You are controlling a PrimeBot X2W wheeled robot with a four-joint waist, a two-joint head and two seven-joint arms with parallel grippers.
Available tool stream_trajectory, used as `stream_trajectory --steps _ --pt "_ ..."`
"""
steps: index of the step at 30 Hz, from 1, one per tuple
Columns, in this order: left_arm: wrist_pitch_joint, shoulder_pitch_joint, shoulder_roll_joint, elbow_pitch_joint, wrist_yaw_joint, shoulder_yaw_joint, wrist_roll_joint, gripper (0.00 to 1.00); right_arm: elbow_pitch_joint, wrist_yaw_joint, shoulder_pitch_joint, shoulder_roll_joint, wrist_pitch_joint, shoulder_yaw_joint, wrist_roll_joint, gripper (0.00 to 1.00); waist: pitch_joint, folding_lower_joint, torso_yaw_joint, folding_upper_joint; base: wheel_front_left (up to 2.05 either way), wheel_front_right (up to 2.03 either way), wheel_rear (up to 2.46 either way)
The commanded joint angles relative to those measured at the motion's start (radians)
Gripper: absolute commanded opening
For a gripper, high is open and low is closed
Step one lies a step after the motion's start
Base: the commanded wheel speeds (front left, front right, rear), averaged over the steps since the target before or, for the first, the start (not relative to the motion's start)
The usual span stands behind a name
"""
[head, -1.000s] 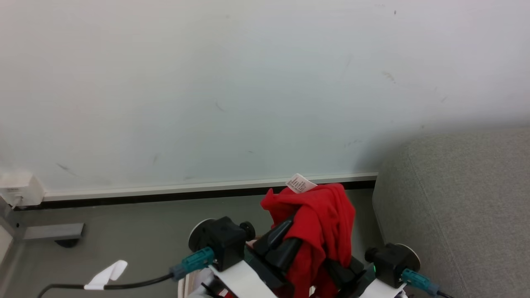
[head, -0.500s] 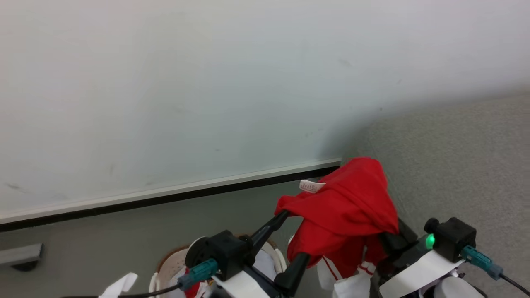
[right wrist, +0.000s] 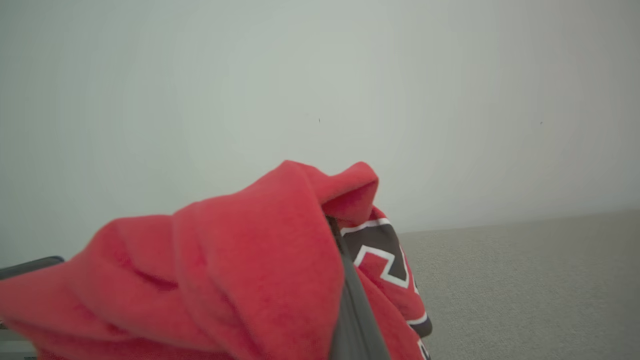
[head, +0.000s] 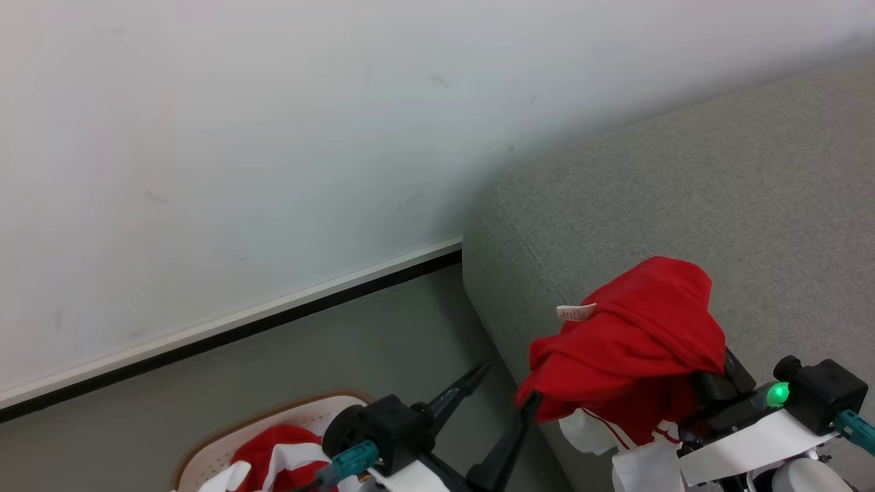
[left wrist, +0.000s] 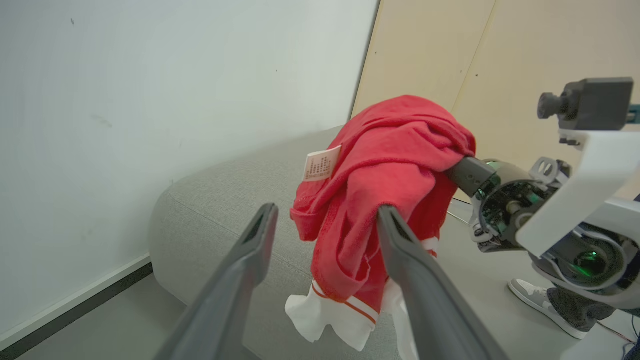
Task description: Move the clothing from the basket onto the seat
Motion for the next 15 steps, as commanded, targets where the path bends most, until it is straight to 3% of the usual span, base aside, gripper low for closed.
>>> stream_trajectory --steps 1,6,15 --pt "-0.008 -0.007 0.002 0.005 0.0 0.002 0.01 1.0 -0.008 -0.002 0.012 0.0 0.0 -0.008 -0.01 0.0 0.012 -0.0001 -0.016 0.0 0.0 0.0 0.0" --pt "-0.011 -0.02 0.006 0.012 -0.002 -0.002 0.012 1.0 -0.024 -0.002 0.008 0.008 0.0 -0.056 -0.029 0.0 0.042 -0.0001 -0.016 0.0 0.0 0.0 0.0" --pt "0.024 -0.142 0.05 -0.029 -0.017 -0.006 0.062 1.0 -0.039 -0.002 -0.162 0.057 0.0 -0.239 -0.105 0.0 0.281 -0.0001 0.06 0.0 0.0 0.0 0.0"
